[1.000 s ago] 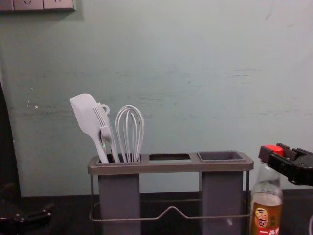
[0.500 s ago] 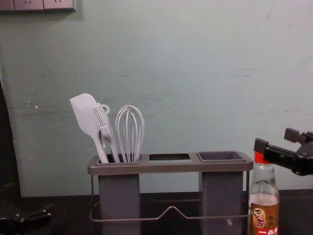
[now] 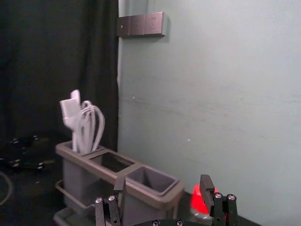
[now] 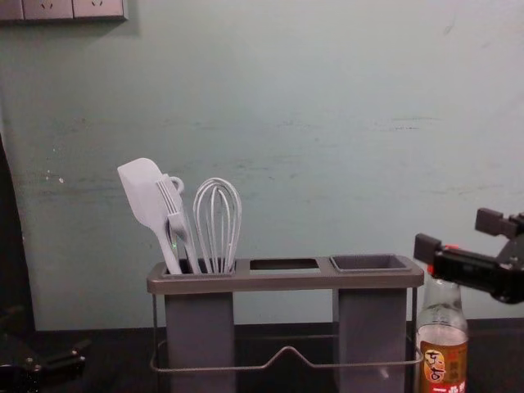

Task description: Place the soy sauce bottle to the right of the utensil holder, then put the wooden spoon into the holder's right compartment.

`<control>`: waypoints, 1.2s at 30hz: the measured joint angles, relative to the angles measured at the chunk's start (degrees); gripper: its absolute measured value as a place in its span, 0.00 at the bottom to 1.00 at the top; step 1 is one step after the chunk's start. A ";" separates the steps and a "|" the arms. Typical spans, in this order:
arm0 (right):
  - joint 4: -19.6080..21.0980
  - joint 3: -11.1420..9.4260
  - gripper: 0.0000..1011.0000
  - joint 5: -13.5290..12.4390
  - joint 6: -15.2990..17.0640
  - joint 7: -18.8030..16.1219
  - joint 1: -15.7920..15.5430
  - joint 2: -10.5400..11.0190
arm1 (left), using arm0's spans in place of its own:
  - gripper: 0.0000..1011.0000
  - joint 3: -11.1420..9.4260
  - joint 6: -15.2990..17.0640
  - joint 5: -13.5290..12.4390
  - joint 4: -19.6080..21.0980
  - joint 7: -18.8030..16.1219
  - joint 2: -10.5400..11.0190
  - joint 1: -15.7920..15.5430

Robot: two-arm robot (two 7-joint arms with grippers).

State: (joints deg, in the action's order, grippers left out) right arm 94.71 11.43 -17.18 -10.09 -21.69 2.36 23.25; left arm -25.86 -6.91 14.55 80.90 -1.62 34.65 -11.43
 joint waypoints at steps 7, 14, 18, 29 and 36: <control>2.36 1.32 0.99 0.33 3.33 0.57 -2.76 -0.32 | 0.99 0.00 0.00 0.00 0.00 0.00 0.00 0.00; 1.93 3.25 0.99 0.45 7.17 2.07 -4.76 -1.56 | 0.99 0.00 0.00 0.00 0.00 0.00 0.00 0.00; 0.91 4.30 0.99 1.73 8.78 3.07 -5.40 -1.89 | 0.99 0.00 0.00 0.00 0.00 0.00 0.00 0.00; -1.11 4.87 0.99 2.20 8.33 3.12 -5.72 -2.73 | 0.99 0.00 0.00 0.00 0.00 0.00 0.00 0.00; -1.01 4.88 0.99 2.20 8.40 3.11 -5.70 -2.67 | 0.99 0.00 0.00 0.00 0.00 0.00 0.00 0.00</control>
State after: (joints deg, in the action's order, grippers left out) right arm 93.70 16.31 -14.97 -1.69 -18.58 -3.33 20.58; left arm -25.86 -6.90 14.55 80.90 -1.62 34.65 -11.43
